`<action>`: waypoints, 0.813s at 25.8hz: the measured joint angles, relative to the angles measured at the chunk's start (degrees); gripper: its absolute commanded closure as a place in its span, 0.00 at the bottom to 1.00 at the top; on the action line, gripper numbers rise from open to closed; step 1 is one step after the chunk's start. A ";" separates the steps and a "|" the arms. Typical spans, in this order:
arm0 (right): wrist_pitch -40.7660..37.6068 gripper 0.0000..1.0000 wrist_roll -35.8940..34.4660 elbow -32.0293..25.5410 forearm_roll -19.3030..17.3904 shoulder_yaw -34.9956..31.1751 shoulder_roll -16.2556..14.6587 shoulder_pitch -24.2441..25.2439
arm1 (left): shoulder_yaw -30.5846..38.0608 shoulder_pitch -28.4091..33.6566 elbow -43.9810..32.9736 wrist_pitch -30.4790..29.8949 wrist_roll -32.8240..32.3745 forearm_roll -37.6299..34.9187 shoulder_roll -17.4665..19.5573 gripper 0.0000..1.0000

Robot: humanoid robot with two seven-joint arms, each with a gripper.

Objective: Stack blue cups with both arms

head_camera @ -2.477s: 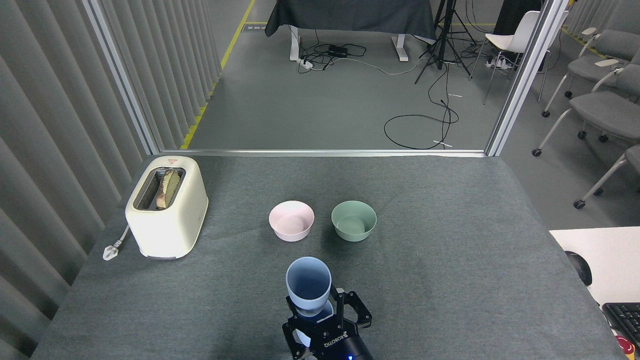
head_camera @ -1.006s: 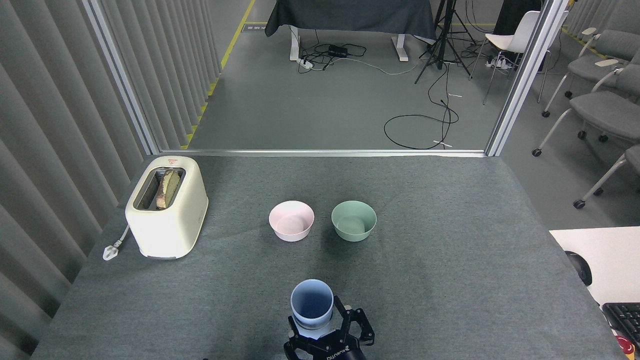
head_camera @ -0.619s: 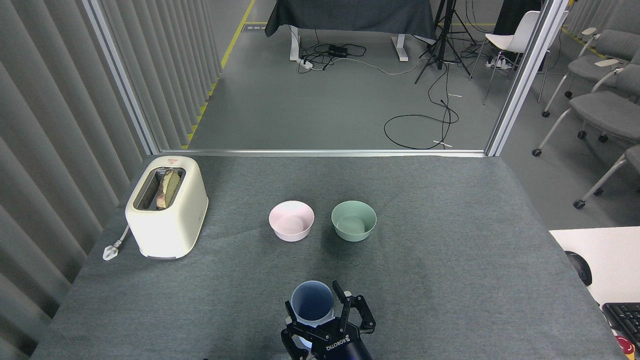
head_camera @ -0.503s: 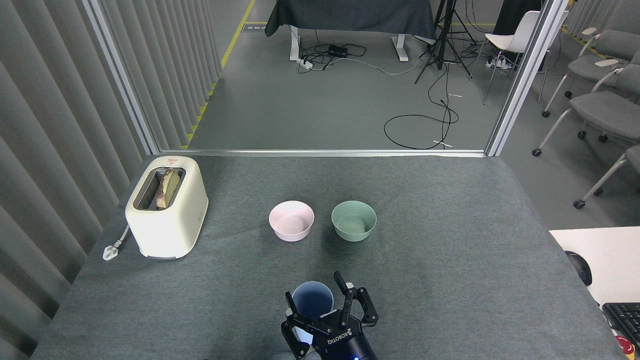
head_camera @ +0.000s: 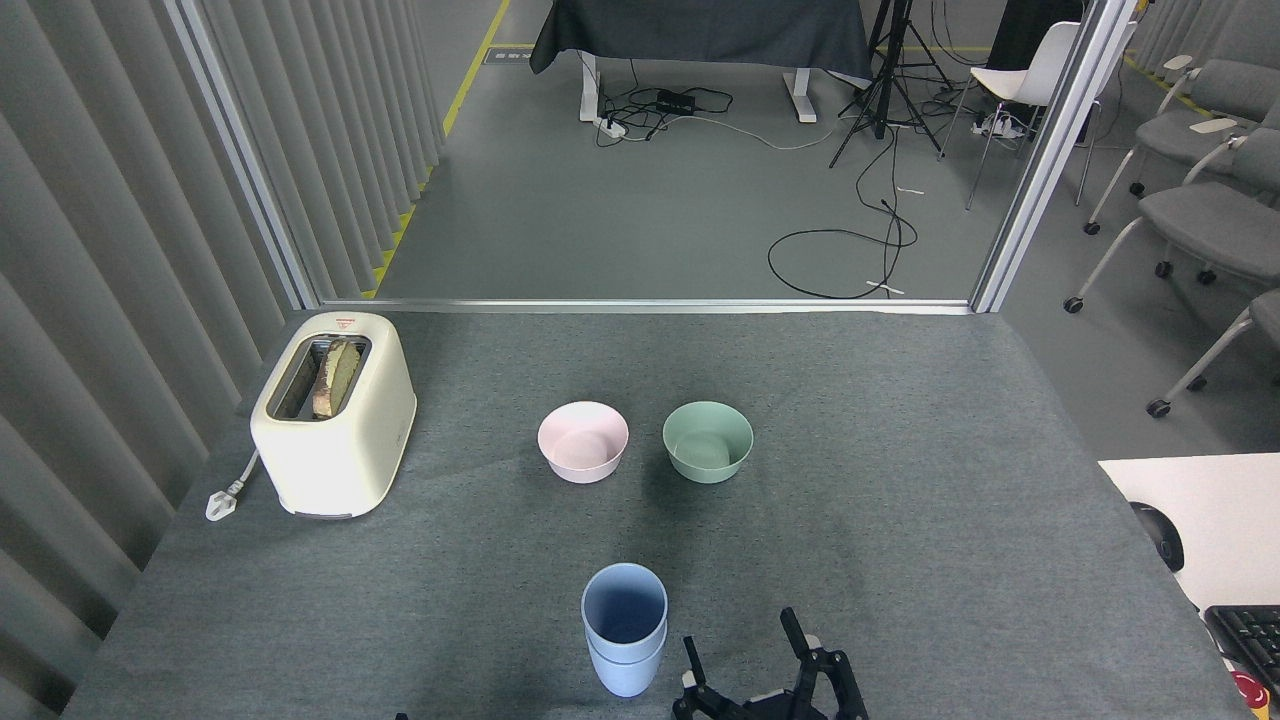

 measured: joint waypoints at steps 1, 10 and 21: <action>-0.09 0.00 -0.64 0.01 -0.41 -0.77 -0.70 1.38 | 0.16 -0.09 -0.12 0.09 0.00 0.01 0.00 0.00; -4.12 0.00 -9.11 2.53 -11.24 -8.09 -4.51 9.87 | 0.48 -0.27 -1.38 -0.08 0.00 0.24 0.06 0.00; -9.13 0.00 -9.76 3.71 -12.21 -15.85 -5.03 12.55 | 2.83 -0.10 -1.47 -0.71 -0.03 0.91 1.05 0.00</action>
